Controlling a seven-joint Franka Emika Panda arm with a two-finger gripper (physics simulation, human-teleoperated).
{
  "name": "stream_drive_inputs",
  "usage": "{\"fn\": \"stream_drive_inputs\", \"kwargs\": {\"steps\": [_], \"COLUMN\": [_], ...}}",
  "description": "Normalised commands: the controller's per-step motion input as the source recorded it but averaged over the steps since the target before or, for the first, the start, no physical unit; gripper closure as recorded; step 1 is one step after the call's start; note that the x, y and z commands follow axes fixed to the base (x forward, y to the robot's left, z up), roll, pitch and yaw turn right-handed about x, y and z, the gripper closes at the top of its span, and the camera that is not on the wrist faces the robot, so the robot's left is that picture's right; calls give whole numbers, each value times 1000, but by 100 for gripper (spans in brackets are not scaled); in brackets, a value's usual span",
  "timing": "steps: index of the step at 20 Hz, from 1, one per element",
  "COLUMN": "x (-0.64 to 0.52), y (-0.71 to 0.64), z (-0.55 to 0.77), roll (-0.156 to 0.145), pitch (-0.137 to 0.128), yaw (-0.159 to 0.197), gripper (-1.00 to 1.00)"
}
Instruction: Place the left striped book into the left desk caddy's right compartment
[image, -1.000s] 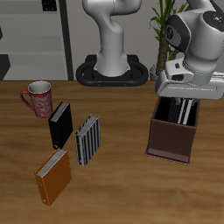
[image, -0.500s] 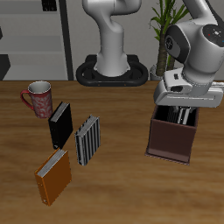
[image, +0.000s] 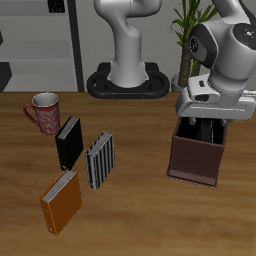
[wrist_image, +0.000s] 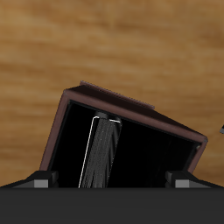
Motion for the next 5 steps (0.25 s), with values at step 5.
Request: {"fn": "stream_drive_inputs", "kwargs": {"steps": [5], "x": [-74], "y": [-34], "z": [144], "roll": [27], "pitch": [-11], "yaw": [-16], "gripper": [-100]}}
